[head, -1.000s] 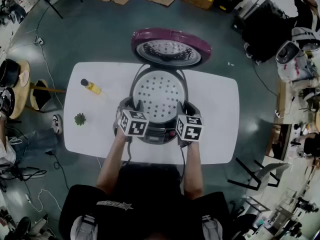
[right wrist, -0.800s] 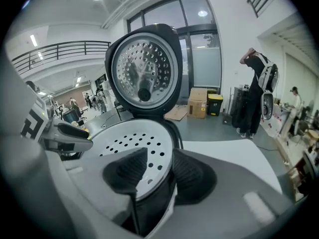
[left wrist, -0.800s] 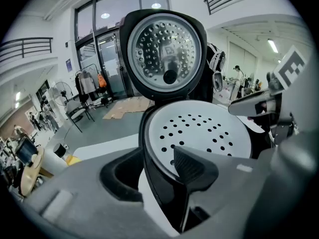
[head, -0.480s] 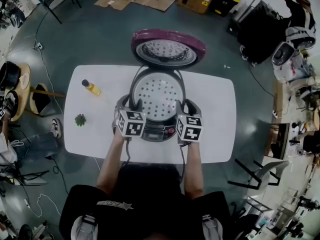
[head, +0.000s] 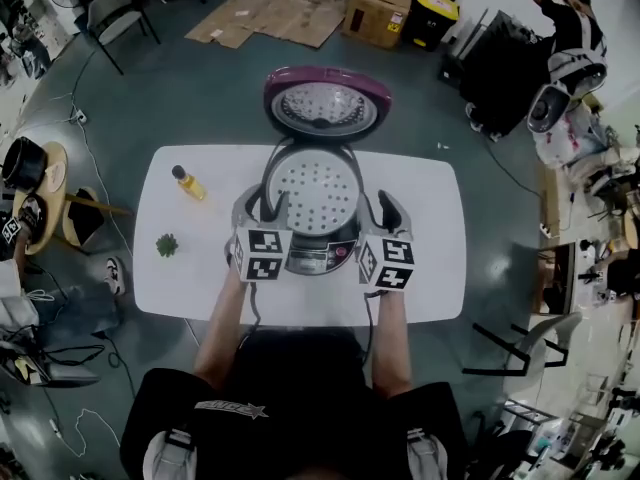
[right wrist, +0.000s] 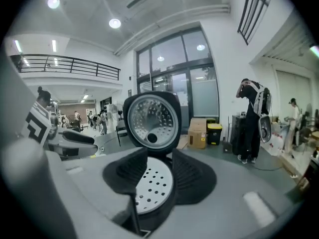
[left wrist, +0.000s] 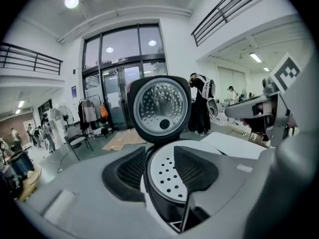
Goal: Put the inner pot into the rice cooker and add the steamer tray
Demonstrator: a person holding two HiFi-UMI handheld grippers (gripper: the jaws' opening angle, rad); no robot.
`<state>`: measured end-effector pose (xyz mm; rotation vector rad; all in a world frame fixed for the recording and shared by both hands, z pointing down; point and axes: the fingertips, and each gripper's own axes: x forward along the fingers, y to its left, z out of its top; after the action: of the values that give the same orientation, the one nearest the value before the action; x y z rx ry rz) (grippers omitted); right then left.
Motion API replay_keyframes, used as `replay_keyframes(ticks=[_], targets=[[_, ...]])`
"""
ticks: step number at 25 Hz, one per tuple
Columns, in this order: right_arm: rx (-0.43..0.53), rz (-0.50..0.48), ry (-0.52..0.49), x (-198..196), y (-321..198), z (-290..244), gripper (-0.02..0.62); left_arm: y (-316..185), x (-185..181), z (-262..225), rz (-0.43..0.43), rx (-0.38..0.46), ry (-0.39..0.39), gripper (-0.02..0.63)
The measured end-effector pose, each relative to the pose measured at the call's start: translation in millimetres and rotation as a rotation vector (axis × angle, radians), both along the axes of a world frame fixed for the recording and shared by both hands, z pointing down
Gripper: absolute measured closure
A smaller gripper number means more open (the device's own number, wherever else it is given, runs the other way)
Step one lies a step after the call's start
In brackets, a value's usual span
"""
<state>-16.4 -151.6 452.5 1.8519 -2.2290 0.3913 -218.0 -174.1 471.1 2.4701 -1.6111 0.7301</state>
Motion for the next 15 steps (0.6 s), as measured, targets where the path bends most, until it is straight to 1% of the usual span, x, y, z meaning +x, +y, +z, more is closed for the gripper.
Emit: replay_keyframes(ticks=[4,7,10,11,15], targets=[[0.107,0.003,0.003,-0.6,18.3,-28.7,0.436,11.9,0.8,-31.9,0.024,0.124,0.033,0.443],[0.178,0.008,0.017,0.3,38.8,-43.4,0.436,28.4,3.8,-47.1,0.042,0.192,0.068,0.465],[0.23,0.012,0.032,0.6,61.5,-50.6,0.438,47.1,4.3,-50.7,0.052,0.212,0.095,0.49],[0.243,0.016,0.036,0.6,68.6,-51.3,0.464,53.1,3.2,-50.6,0.053,0.214,0.1,0.502],[0.251,0.03,0.049,2.9,93.0,-45.5,0.494,72.0,-1.4,-47.5,0.056,0.215,0.101,0.523]])
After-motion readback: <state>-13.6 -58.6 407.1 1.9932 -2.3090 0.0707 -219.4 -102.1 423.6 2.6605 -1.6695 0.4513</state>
